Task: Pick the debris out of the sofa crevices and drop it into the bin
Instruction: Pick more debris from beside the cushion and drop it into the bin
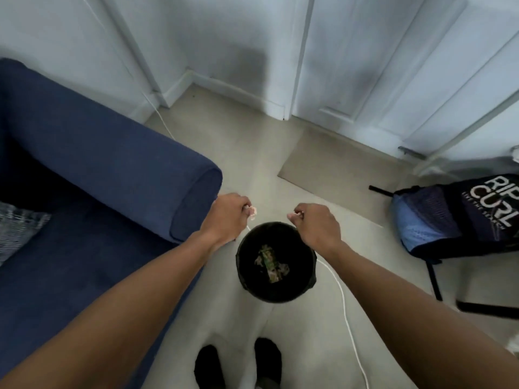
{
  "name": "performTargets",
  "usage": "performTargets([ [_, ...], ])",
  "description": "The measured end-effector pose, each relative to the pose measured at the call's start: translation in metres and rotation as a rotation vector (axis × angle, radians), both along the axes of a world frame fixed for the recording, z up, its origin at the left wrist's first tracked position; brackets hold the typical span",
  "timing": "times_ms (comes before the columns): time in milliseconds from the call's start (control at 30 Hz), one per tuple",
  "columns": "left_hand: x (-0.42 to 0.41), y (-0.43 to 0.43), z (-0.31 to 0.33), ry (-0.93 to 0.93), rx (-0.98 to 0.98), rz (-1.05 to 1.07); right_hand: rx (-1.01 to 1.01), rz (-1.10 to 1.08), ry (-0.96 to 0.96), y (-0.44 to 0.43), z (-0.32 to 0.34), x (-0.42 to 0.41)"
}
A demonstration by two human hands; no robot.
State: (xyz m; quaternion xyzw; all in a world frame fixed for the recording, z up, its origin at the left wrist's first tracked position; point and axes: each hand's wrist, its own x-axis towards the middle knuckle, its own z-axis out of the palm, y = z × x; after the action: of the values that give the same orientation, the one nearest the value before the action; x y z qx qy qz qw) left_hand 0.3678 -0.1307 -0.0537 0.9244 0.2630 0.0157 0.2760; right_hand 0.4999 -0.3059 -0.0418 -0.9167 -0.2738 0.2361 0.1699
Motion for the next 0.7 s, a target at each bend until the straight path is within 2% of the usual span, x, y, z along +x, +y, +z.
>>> performTargets([
  [267, -0.014, -0.024, -0.084, 0.117, -0.081, -0.006, -0.099, -0.024, 0.075, -0.015, -0.087, -0.021],
  [367, -0.015, -0.029, -0.104, 0.152, -0.098, -0.003, -0.195, 0.005, 0.104, -0.020, -0.110, -0.025],
  [467, -0.017, -0.032, -0.114, 0.172, -0.113, -0.006, -0.314, 0.036, 0.115, -0.025, -0.124, -0.027],
  [700, -0.015, -0.046, -0.108, 0.154, -0.128, 0.025, -0.295, 0.054, 0.077, -0.032, -0.127, -0.021],
])
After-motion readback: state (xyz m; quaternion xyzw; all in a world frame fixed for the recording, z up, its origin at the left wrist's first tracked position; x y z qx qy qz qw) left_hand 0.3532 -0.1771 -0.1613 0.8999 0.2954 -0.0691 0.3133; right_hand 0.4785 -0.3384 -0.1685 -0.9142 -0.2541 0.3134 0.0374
